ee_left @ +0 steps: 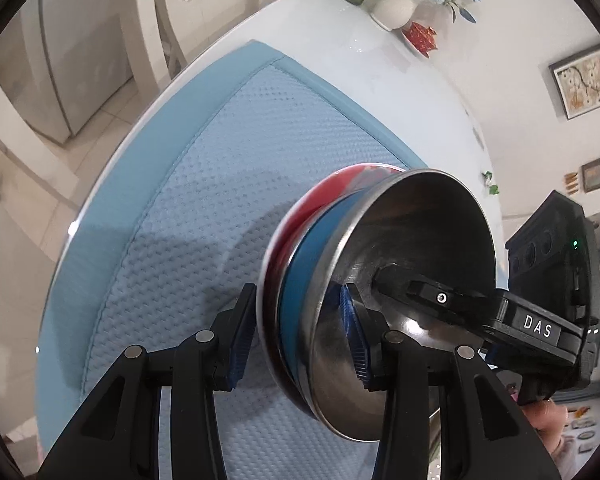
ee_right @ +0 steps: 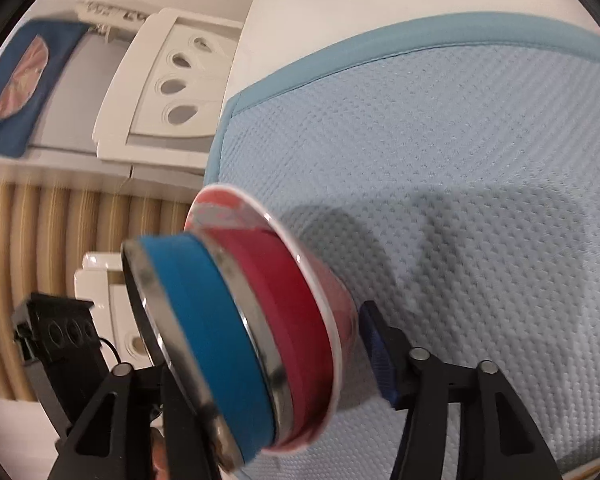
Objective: Organize plates and bowls
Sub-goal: 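Grasp the rim of the nested bowl stack with the right gripper, then lift and carry the nested bowls with the right gripper over the plate stack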
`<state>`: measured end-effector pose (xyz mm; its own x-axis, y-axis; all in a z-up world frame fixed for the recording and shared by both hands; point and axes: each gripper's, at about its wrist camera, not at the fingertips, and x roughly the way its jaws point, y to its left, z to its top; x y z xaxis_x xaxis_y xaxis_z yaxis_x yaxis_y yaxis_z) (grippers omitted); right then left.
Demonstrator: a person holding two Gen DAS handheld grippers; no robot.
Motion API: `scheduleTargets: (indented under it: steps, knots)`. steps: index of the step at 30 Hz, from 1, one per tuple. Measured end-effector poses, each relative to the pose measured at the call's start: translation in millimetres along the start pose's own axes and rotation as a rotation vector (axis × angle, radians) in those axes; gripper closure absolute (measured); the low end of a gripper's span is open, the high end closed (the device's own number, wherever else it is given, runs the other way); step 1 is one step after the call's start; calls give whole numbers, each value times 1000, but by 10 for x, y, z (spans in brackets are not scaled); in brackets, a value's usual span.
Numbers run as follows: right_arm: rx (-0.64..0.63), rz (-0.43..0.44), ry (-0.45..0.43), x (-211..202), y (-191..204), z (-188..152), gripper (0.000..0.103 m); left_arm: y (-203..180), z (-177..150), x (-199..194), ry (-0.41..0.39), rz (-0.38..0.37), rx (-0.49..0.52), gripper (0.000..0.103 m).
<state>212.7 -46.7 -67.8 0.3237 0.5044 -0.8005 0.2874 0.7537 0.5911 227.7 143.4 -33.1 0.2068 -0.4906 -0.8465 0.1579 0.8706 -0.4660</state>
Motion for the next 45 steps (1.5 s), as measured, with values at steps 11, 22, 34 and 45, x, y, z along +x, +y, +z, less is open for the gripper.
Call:
scheduleTargets:
  steps: [11,22,34,45]
  knots:
    - [-157,-81,-2,-13,241,-90,53,-75,-30,-104,-37,70,83,65]
    - [-192,-64,3,-28,379,-246,54,-115,-133,-318,-63,132,126,65]
    - [-193,-44,-13,-404,369,-497,56,-417,-426,-597,-98,149,142,65]
    - [-212,-42,-25,-841,192,-747,57,-854,-858,-721,-127,151,151,65]
